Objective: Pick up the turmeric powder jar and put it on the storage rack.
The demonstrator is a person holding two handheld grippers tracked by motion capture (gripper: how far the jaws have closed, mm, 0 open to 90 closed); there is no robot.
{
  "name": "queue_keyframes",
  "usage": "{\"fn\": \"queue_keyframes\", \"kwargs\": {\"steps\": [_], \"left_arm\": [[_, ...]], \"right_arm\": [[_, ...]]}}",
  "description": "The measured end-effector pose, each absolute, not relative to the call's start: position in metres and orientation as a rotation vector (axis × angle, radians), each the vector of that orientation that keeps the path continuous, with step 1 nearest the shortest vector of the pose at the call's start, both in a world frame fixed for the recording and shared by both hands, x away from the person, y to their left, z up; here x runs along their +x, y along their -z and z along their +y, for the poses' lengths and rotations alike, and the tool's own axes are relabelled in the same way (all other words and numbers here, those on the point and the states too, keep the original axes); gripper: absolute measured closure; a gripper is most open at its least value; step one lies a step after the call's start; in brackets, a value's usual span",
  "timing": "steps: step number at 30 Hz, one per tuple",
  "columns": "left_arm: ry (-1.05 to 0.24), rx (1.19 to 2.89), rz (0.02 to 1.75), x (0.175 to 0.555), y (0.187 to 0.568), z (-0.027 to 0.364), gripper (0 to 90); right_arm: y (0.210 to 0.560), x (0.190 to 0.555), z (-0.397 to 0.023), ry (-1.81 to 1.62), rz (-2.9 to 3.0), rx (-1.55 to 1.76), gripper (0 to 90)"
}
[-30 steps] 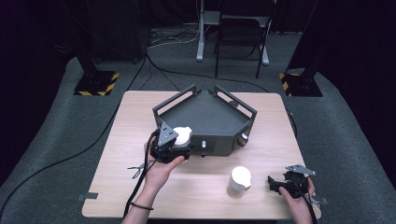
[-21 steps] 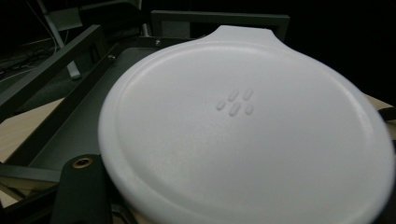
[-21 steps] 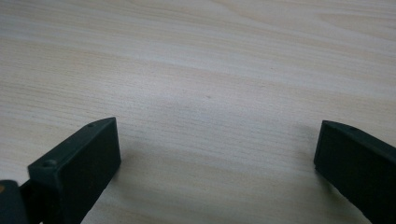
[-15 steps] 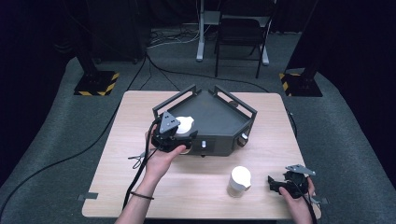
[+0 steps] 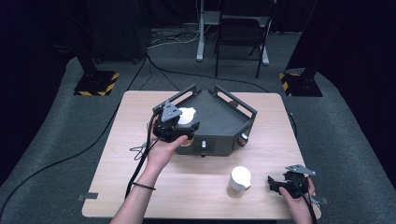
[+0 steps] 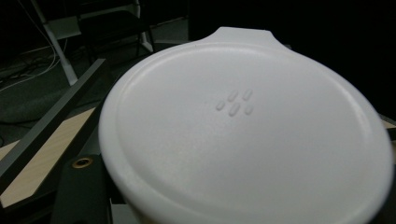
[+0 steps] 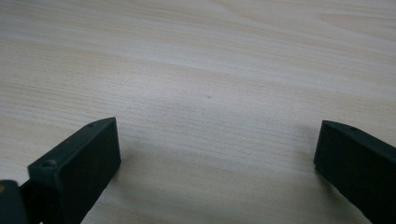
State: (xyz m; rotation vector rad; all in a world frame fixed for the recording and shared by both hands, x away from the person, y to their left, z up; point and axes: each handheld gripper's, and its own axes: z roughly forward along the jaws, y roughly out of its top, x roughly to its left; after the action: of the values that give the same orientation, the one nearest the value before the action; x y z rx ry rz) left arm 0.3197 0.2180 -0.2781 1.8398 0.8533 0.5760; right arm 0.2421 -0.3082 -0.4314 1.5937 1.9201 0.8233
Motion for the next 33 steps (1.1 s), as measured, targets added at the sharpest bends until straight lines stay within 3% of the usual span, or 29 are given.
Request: {"fn": "queue_keyframes", "kwargs": {"steps": [33], "left_arm": [[-0.613,1.841,0.972,0.372,0.279,0.190,30.5]], "right_arm": [[0.431,0.242,-0.309,-0.824,1.923,1.591,0.0]]}}
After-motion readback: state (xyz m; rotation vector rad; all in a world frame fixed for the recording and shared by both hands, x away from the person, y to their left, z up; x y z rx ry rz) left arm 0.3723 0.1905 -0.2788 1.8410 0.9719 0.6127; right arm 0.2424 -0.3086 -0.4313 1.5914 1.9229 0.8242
